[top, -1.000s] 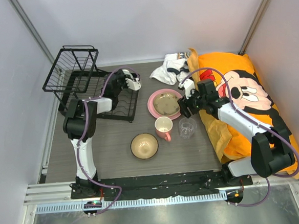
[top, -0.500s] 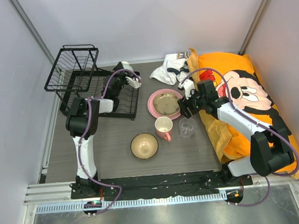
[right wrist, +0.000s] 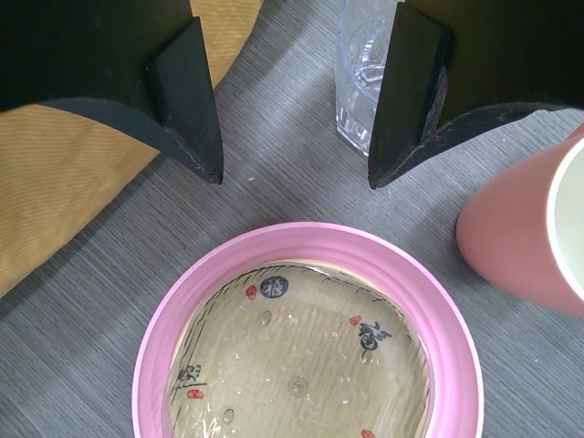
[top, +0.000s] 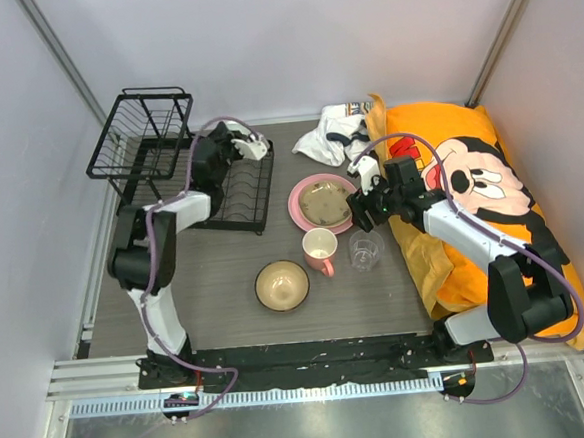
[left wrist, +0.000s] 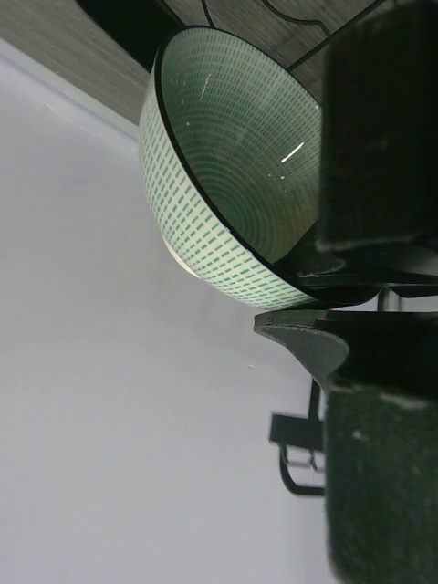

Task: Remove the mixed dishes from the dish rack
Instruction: Pick up the bowl from the dish rack.

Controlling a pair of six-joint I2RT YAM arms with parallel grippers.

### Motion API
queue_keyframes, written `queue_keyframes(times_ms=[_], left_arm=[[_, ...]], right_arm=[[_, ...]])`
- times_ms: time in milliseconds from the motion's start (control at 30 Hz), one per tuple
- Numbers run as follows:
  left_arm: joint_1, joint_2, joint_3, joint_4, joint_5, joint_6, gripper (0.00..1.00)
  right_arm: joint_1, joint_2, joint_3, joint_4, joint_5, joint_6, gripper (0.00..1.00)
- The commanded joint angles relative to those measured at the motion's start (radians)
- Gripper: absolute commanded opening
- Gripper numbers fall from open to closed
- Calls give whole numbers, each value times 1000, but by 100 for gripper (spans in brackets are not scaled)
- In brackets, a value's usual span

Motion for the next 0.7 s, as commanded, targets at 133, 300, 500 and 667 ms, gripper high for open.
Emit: queue_keyframes(times_ms=[133, 300, 500, 667], left_arm=[[2, -397, 144, -617, -13, -420, 0], [2, -500, 261, -1028, 77, -587, 0], [0, -575, 354, -1375, 180, -703, 0], [-7, -586, 428, -1688, 258, -766, 0]], right_arm=[[-5, -29, 29, 12, -19, -8, 69], [-4, -46, 28, 9, -31, -4, 69], [-4, -57, 31, 7, -43, 1, 69], [-4, -66, 28, 6, -40, 4, 69]])
